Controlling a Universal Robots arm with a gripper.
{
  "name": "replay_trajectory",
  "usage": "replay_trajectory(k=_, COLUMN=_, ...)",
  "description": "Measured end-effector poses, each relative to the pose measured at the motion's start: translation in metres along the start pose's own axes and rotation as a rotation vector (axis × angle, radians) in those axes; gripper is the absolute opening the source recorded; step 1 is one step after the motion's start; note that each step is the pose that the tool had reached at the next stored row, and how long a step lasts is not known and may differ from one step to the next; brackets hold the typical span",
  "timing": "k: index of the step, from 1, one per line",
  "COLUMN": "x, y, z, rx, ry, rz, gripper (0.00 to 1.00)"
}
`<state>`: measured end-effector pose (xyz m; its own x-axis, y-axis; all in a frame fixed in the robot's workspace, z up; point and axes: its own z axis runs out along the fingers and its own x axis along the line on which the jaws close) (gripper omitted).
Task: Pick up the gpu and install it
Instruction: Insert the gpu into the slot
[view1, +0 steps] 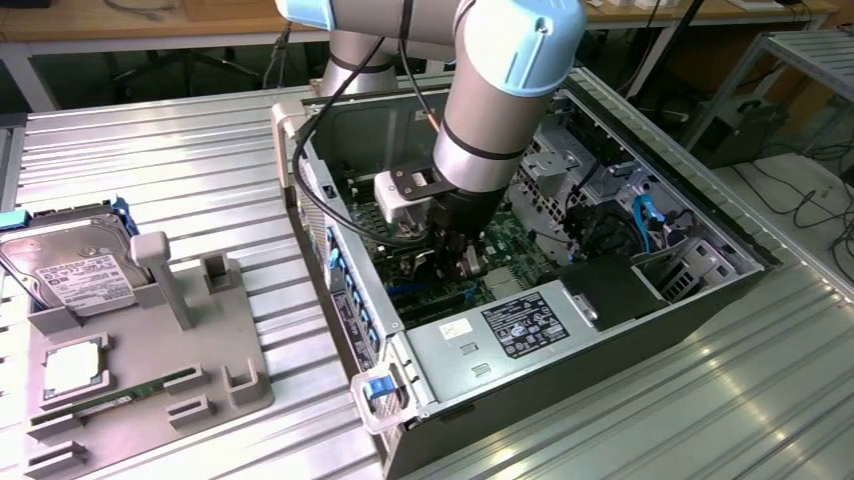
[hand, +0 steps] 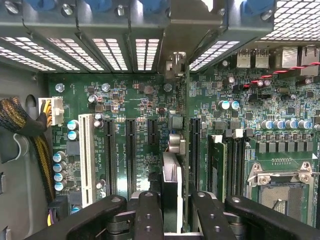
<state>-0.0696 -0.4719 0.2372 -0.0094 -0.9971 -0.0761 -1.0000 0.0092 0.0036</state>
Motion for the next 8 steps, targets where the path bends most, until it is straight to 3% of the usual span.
replay_trajectory(k=8, x=0.0000, y=0.0000, z=0.0000, rx=0.0000, ry=0.0001, rz=0.000, gripper=0.28)
